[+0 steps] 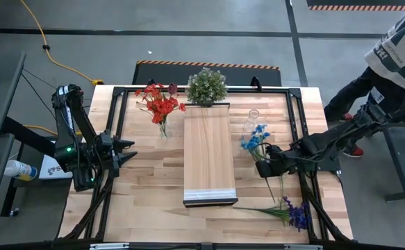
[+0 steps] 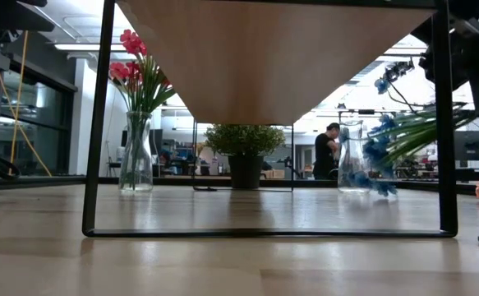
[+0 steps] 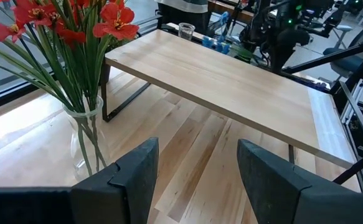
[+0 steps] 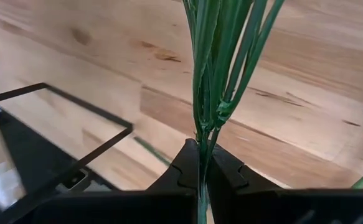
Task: Pick and place flowers into a vace then onto a shelf
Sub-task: Put the blue flowers into the right transparent vase
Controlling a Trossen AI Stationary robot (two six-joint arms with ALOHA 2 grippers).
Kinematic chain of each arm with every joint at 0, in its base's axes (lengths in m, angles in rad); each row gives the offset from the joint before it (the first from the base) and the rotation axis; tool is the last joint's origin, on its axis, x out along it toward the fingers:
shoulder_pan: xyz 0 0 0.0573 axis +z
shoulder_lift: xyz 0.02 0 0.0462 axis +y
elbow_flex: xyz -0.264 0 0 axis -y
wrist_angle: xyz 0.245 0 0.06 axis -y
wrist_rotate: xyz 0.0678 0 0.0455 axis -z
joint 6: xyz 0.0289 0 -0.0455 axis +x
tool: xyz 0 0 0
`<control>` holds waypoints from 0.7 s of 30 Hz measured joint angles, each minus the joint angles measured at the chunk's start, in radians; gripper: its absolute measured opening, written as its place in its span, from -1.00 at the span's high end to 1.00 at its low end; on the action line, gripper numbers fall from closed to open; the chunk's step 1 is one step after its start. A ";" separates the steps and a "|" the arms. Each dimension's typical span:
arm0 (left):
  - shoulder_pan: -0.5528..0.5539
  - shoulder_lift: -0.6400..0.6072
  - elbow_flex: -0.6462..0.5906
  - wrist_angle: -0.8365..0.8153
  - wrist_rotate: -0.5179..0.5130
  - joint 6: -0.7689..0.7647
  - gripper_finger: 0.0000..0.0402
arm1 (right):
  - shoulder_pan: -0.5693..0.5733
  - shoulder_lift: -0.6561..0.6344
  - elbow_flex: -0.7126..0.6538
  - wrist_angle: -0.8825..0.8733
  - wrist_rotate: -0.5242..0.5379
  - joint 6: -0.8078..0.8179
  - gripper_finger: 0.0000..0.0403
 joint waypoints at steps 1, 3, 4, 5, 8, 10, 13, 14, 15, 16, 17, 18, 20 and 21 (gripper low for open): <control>0.000 0.000 0.000 0.000 0.000 0.000 -0.25 | 0.000 -0.010 0.000 0.000 0.000 0.000 0.99; 0.000 0.000 0.000 0.000 0.000 0.000 -0.25 | 0.000 -0.028 0.000 0.000 0.000 0.006 0.98; 0.000 0.000 0.000 0.000 0.000 0.000 -0.25 | 0.000 -0.037 0.000 0.000 0.000 0.007 0.98; 0.000 0.000 0.000 0.000 0.000 0.000 -0.25 | 0.000 -0.045 0.000 0.000 0.000 0.007 0.98; 0.000 0.000 0.000 0.000 0.000 0.000 -0.25 | 0.000 -0.066 0.000 0.000 0.000 0.007 0.99; 0.000 0.000 0.000 0.000 0.000 0.000 -0.25 | 0.000 -0.077 0.000 0.002 0.000 0.007 0.98; 0.000 0.000 0.000 0.000 0.000 0.000 -0.25 | 0.000 -0.095 0.000 0.005 -0.001 0.014 0.98; 0.000 0.000 0.000 0.000 0.000 0.000 -0.25 | 0.000 -0.102 0.000 0.005 0.000 0.014 0.99; 0.000 0.000 0.000 0.000 0.000 0.000 -0.25 | 0.000 -0.109 0.000 0.007 0.000 0.015 0.99; 0.000 0.000 0.000 0.000 0.000 0.000 -0.25 | 0.000 -0.115 0.000 0.008 -0.001 0.015 0.99; 0.000 0.000 0.000 0.000 0.000 0.000 -0.25 | 0.000 -0.121 0.000 0.009 0.000 0.018 0.98; 0.000 0.000 0.000 0.001 0.000 0.000 -0.25 | 0.000 -0.126 0.000 0.011 -0.001 0.022 0.98; 0.000 0.000 0.000 0.001 0.000 0.000 -0.25 | 0.000 -0.135 0.000 0.015 -0.001 0.022 0.98; 0.000 0.000 0.000 0.001 0.000 0.000 -0.25 | 0.000 -0.140 0.000 0.021 -0.001 0.022 0.98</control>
